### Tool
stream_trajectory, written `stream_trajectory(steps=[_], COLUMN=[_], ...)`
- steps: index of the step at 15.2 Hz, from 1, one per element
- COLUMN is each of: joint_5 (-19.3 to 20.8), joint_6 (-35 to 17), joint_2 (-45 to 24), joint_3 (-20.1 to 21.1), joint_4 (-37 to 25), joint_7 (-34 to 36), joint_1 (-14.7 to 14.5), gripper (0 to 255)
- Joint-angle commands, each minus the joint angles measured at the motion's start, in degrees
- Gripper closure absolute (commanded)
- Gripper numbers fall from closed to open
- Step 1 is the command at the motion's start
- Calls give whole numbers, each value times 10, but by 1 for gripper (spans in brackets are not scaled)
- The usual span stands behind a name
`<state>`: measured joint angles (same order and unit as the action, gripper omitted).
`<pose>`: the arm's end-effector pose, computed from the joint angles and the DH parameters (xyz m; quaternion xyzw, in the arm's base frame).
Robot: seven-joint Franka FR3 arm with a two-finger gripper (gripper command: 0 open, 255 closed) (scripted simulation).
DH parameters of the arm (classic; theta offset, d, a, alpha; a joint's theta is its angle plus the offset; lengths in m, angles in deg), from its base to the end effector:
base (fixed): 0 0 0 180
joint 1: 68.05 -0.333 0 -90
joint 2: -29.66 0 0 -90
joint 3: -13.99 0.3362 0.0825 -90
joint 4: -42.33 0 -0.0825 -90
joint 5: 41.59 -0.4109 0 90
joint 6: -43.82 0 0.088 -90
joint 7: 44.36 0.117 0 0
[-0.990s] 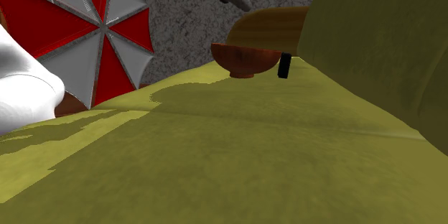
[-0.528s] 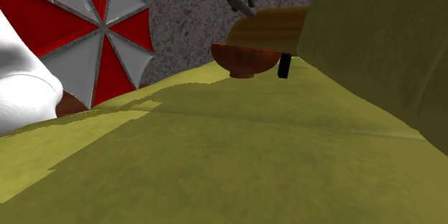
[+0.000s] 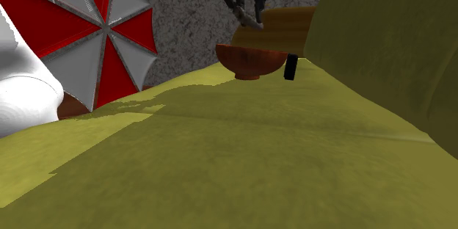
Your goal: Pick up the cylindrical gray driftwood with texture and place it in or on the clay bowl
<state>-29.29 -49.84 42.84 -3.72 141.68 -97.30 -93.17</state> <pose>0.5159 0.0229 0.6790 0.8596 0.5023 0.0273 0.0900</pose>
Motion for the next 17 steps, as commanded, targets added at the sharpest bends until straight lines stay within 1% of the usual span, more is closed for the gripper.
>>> stream_trajectory(steps=[1,6,14,15,17], joint_5=[1,6,6,6,6], joint_6=[-17,-60,-60,-60,-60], joint_2=[4,15,15,15,15], joint_3=[0,-1,-1,-1,-1], joint_4=[21,75,75,75,75], joint_7=[3,11,11,11,11], joint_1=[1,2,2,2,2], gripper=[255,255,255,0,0])
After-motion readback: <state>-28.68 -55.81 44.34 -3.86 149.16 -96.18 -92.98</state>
